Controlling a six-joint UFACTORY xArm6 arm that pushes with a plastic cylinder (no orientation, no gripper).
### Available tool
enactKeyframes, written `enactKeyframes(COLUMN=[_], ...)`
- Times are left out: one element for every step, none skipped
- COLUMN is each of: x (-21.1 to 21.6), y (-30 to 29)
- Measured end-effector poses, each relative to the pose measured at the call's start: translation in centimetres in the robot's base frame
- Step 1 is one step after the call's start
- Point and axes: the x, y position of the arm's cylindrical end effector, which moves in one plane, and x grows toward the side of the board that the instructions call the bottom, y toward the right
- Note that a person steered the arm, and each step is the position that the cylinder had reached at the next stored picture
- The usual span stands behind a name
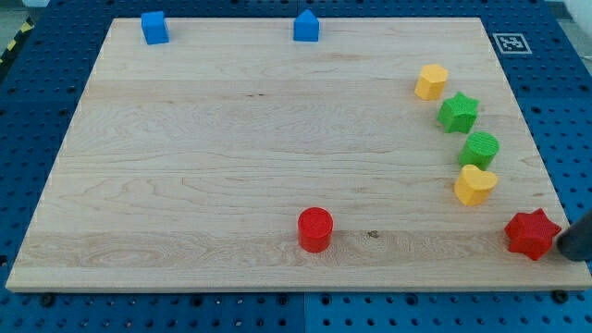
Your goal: Move red star closer to the yellow heart
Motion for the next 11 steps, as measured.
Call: enactKeyframes(x=[-0.2, -0.2, -0.2, -0.2, -0.6, -1.0, -1.1, -1.4, -2.0, -2.0, -2.5], y=[-2.7, -3.9, -3.4, 0.5, 2.1, 1.1, -0.9, -3.2, -5.2, -7.8, -10.6])
